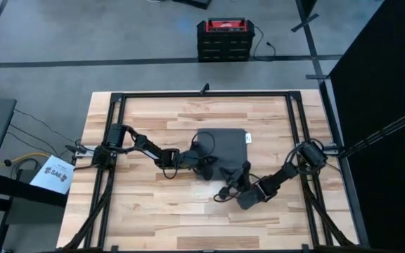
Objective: Roll towel
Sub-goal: Roll the gray towel
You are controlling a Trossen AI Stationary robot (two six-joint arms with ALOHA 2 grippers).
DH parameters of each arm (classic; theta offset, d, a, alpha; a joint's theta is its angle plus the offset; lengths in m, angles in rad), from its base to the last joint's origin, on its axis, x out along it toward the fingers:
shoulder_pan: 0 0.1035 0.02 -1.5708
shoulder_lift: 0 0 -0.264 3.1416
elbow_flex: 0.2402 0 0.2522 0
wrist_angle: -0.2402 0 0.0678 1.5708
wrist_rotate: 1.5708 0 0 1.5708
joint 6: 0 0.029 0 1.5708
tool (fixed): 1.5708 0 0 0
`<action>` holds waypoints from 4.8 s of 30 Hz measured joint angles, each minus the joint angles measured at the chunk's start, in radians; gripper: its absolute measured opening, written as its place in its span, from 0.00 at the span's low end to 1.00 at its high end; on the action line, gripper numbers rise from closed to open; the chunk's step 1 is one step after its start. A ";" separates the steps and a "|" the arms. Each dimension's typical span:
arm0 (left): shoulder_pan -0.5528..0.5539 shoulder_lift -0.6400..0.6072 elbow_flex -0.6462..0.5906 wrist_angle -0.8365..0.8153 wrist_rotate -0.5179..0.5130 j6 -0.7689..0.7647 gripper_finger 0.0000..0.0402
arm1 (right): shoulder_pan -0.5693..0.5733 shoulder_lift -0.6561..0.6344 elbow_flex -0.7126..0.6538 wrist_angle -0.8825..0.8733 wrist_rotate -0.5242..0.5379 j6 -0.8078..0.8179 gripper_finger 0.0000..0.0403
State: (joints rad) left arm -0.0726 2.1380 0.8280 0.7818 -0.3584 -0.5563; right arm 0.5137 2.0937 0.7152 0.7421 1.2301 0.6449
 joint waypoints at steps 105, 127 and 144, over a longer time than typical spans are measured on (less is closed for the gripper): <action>-0.094 0.080 0.252 -0.220 0.483 0.593 0.00 | 0.144 -0.734 -0.290 -0.680 -0.165 0.153 0.00; -0.090 0.081 0.250 -0.206 0.304 0.331 0.00 | 0.110 -0.460 -0.287 -1.001 -0.179 0.605 0.00; -0.096 0.087 0.246 -0.163 -0.170 -0.042 0.00 | 0.076 -0.533 -0.330 -0.476 -0.112 0.112 0.00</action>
State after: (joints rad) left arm -0.1690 2.2253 1.0744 0.6185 -0.5280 -0.5984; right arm 0.5900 1.5611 0.3855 0.2662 1.1178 0.7568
